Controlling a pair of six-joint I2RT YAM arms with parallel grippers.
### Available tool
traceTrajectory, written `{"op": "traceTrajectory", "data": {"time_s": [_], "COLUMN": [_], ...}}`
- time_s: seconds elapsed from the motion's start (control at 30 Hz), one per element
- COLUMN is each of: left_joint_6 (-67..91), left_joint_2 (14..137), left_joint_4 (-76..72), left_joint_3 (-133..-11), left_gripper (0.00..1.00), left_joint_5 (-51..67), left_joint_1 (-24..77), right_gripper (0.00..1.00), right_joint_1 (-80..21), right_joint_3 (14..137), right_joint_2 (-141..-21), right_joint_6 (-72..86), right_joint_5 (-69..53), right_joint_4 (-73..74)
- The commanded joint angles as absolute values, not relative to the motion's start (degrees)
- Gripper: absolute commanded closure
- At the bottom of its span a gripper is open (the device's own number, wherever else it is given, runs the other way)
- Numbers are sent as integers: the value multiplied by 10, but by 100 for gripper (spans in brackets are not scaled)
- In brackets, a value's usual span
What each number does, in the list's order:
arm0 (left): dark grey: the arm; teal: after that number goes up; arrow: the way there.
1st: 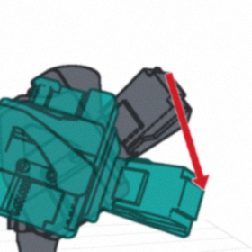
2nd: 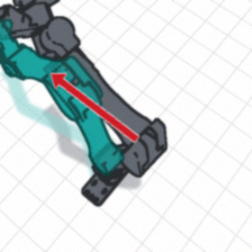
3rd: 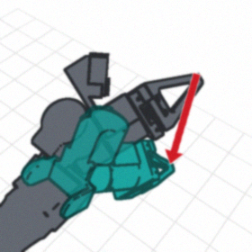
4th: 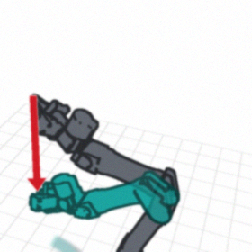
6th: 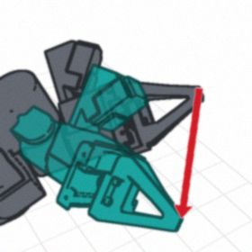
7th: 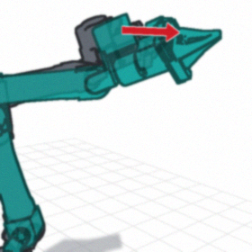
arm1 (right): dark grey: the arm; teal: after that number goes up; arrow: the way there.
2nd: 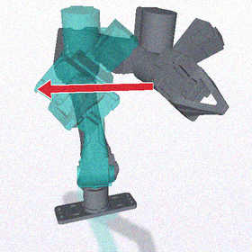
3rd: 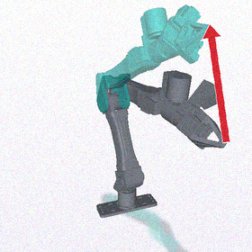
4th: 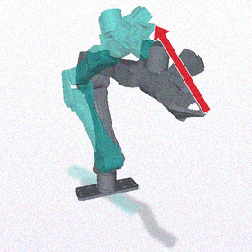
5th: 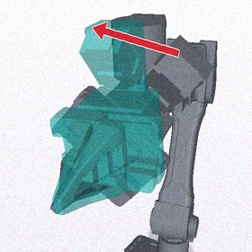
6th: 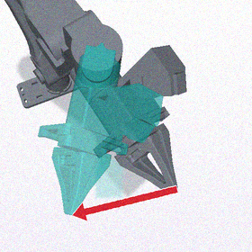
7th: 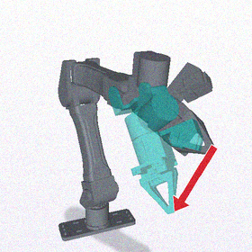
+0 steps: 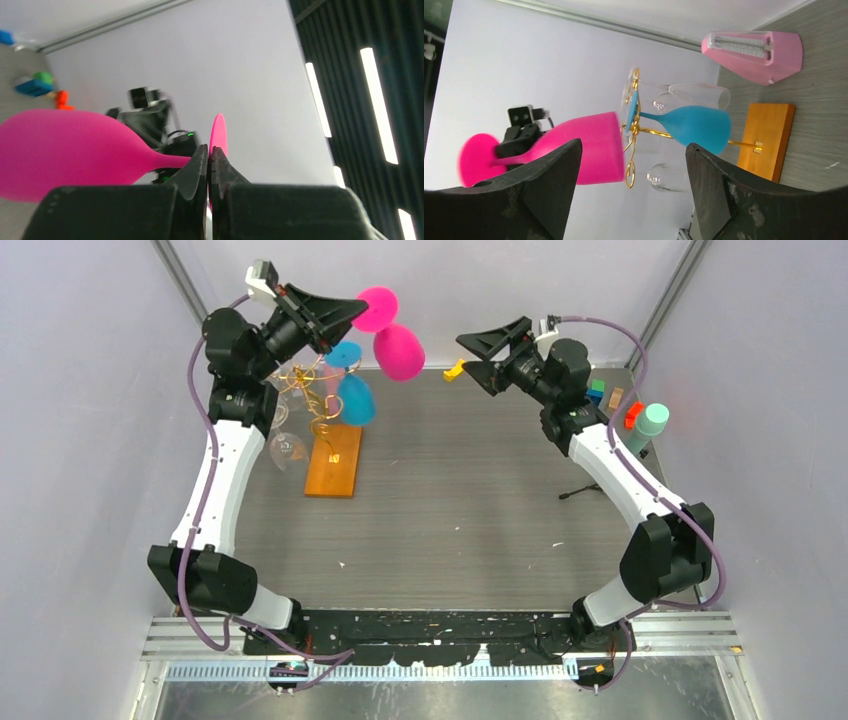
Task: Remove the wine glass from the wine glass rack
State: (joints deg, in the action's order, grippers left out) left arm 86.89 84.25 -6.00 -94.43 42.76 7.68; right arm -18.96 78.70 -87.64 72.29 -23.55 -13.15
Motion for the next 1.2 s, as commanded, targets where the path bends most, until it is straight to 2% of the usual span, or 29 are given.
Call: {"op": "traceTrajectory", "data": {"time_s": [0.0,0.13,0.37,0.63,0.73,0.8,0.97,1.1,1.17], "left_joint_6": [1049,1117,1177,1236,1239,1240,1240,1238,1234], "left_joint_2": [854,865,871,881,881,884,889,890,889], "left_joint_4": [-292,-361,-395,-423,-424,-424,-420,-414,-409], "left_joint_3": [-930,-910,-894,-867,-858,-855,-852,-844,-839], "left_gripper": [100,100,100,100,100,100,100,98,95], "left_joint_5": [401,376,346,326,321,320,326,331,333], "left_joint_1": [72,72,72,73,73,73,73,73,73], "right_gripper": [19,18,18,28,46,52,62,90,98], "right_joint_1": [-186,-184,-188,-211,-212,-214,-220,-222,-222], "right_joint_3": [771,771,783,842,863,877,899,907,909], "right_joint_2": [-874,-877,-913,-975,-992,-1003,-1014,-1019,-1020], "right_joint_6": [784,795,872,949,974,997,1006,1001,999], "right_joint_5": [-238,-256,-302,-337,-345,-350,-365,-370,-369], "right_joint_4": [-229,-286,-490,-584,-634,-666,-673,-659,-652]}}
